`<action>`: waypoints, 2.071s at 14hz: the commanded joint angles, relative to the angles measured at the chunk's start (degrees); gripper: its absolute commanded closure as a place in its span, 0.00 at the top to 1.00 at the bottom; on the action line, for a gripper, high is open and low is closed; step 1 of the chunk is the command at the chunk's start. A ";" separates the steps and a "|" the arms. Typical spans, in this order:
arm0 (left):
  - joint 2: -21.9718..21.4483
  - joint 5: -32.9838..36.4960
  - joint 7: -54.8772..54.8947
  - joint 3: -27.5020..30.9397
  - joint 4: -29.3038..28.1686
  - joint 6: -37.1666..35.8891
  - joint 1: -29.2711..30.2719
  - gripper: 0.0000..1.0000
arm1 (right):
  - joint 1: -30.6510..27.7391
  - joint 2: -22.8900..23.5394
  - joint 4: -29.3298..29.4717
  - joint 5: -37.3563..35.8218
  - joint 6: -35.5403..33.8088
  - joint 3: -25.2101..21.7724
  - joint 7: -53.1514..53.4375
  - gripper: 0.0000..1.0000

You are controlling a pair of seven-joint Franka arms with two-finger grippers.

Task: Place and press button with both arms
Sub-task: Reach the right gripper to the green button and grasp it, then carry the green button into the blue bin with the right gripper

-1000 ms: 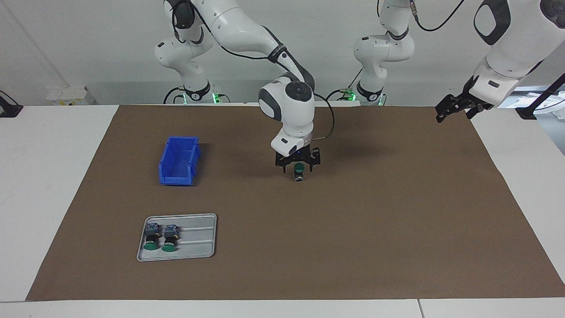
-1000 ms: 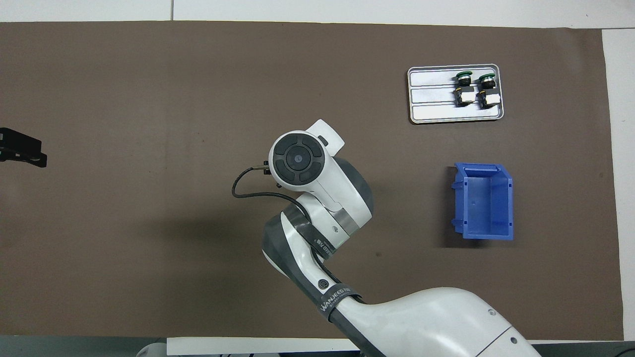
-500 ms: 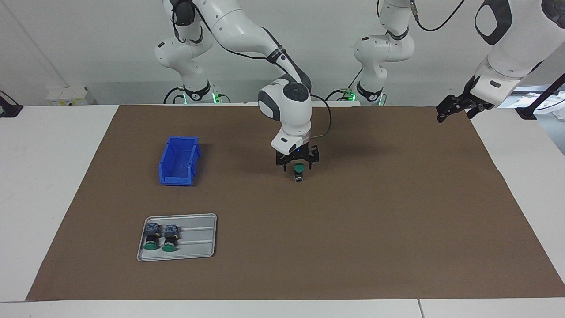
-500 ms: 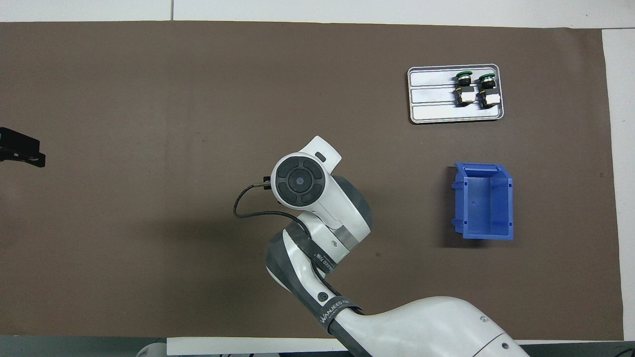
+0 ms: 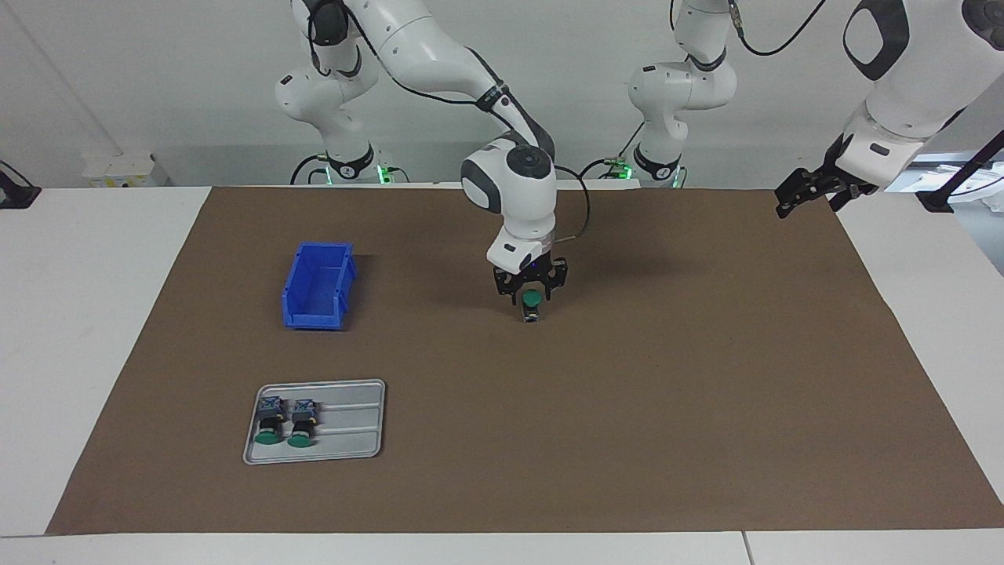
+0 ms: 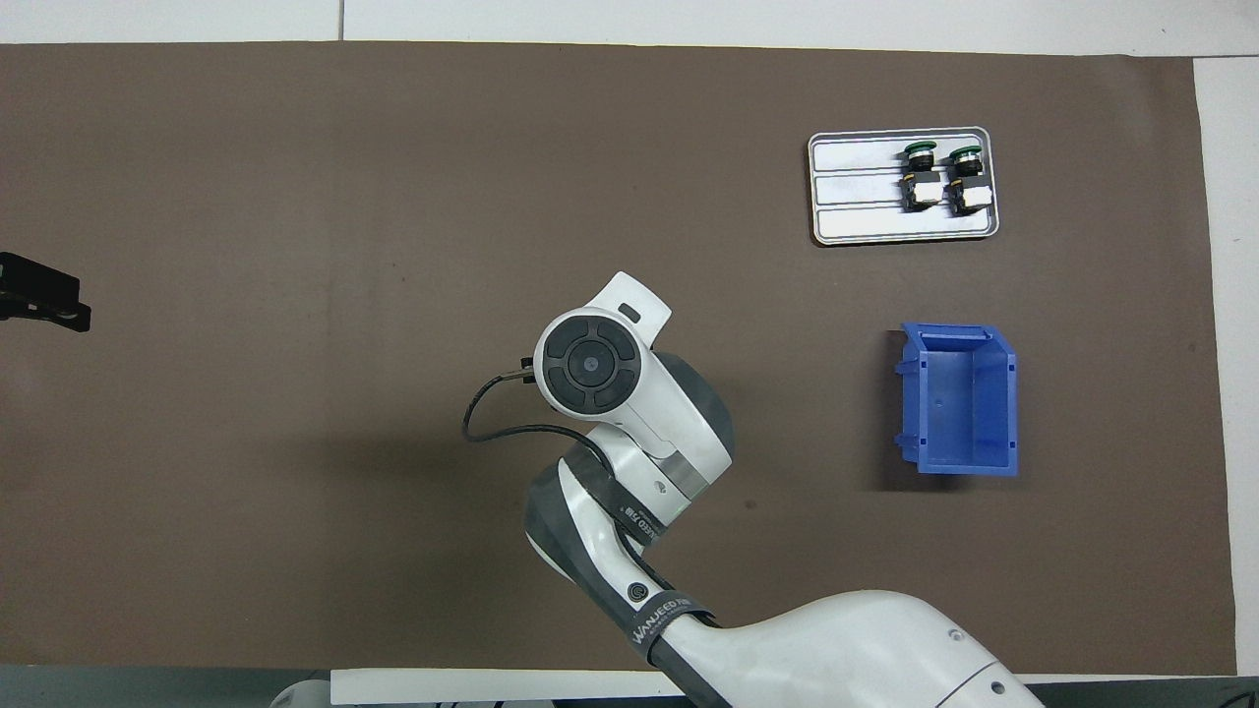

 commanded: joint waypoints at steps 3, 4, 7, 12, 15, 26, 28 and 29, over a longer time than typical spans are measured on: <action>-0.90 0.89 -0.38 -0.14 -0.25 -0.44 0.21 1.00 | -1.22 -0.95 7.05 -0.69 -11.28 0.28 -1.05 0.00; -0.90 0.89 -0.38 -0.14 -0.25 -0.44 0.21 1.00 | -1.83 -1.55 7.51 -0.69 -12.72 0.02 -1.23 0.00; -0.90 0.89 -0.38 -0.14 -0.25 -0.44 0.21 1.00 | -9.19 -11.98 0.78 -0.69 -14.84 -0.07 -4.64 0.00; -0.99 0.89 -0.38 -0.14 -0.25 -0.44 0.21 1.00 | -30.70 -32.02 -15.48 0.45 -21.15 -0.07 -31.58 0.00; -0.99 0.89 -0.38 -0.14 -0.25 -0.44 0.21 1.00 | -39.87 -36.53 -22.26 0.54 -21.61 -0.25 -40.41 0.01; -0.99 0.89 -0.38 -0.14 -0.25 -0.44 0.21 1.00 | -39.28 -32.15 -31.85 0.36 -9.67 -0.25 -40.68 0.02; -0.99 0.89 -0.38 -0.14 -0.25 -0.44 0.21 1.00 | -39.63 -31.36 -31.86 0.36 -9.66 -0.25 -42.62 0.02; -0.99 0.89 -0.38 -0.14 -0.25 -0.44 0.21 1.00 | -39.63 -31.36 -31.95 0.36 -9.92 -0.25 -42.54 0.02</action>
